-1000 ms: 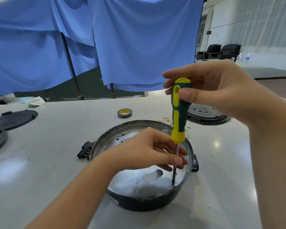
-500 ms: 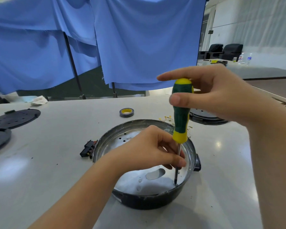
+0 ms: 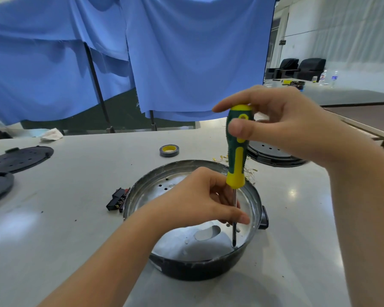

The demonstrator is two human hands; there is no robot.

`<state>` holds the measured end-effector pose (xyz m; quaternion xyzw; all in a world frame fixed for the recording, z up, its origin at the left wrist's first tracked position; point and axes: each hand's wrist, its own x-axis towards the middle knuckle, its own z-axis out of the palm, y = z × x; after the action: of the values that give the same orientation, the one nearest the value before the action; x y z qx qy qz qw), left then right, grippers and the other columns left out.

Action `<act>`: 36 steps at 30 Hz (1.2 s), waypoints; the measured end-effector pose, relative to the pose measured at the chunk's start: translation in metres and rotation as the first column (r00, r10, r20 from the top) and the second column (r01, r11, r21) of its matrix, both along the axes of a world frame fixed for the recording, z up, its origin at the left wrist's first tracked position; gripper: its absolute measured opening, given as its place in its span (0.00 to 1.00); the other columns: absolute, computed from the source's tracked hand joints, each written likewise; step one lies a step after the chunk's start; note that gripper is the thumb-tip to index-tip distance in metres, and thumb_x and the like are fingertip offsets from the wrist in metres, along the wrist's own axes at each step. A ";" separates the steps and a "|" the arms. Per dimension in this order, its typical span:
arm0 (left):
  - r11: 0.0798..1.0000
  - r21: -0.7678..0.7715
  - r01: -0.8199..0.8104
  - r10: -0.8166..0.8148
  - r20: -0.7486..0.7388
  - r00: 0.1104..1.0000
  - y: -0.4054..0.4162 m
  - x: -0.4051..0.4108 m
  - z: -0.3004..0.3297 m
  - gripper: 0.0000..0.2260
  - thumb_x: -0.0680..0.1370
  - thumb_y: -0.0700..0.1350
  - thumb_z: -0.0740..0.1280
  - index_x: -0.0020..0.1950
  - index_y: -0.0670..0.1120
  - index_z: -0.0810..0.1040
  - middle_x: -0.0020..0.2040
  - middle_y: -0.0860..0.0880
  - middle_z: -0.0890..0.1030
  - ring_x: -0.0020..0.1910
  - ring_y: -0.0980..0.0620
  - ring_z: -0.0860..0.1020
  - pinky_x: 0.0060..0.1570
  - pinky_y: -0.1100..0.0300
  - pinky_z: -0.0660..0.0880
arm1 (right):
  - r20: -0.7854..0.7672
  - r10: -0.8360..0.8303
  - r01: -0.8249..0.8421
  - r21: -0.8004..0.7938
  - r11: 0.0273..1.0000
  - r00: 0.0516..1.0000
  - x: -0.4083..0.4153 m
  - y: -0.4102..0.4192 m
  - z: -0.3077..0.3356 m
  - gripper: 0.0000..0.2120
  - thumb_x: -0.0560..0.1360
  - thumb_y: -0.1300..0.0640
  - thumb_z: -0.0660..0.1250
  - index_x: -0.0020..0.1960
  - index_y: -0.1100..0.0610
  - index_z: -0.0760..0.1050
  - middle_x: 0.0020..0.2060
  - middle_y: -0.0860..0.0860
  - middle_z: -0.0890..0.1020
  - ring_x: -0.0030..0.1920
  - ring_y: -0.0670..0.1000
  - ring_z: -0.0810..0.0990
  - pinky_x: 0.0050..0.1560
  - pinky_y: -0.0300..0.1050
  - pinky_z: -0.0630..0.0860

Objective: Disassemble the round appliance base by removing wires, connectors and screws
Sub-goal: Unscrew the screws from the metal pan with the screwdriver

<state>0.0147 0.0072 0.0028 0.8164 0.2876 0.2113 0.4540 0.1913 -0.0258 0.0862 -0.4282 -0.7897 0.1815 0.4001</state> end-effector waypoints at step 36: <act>0.967 -0.189 0.168 -0.170 0.006 0.985 0.000 -0.007 0.003 0.11 0.73 0.34 0.71 0.53 0.46 0.82 0.51 0.45 0.85 0.51 0.49 0.84 0.53 0.57 0.79 | -0.308 0.279 -0.339 -0.162 0.927 0.910 0.012 -0.008 0.002 0.23 0.73 0.69 0.59 0.67 0.57 0.71 0.59 0.54 0.82 0.59 0.55 0.80 0.55 0.44 0.78</act>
<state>0.0082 0.0075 0.0058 0.7923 0.2378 0.1395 0.5443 0.2033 -0.0341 0.0886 -0.3073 -0.7593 0.3844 0.4256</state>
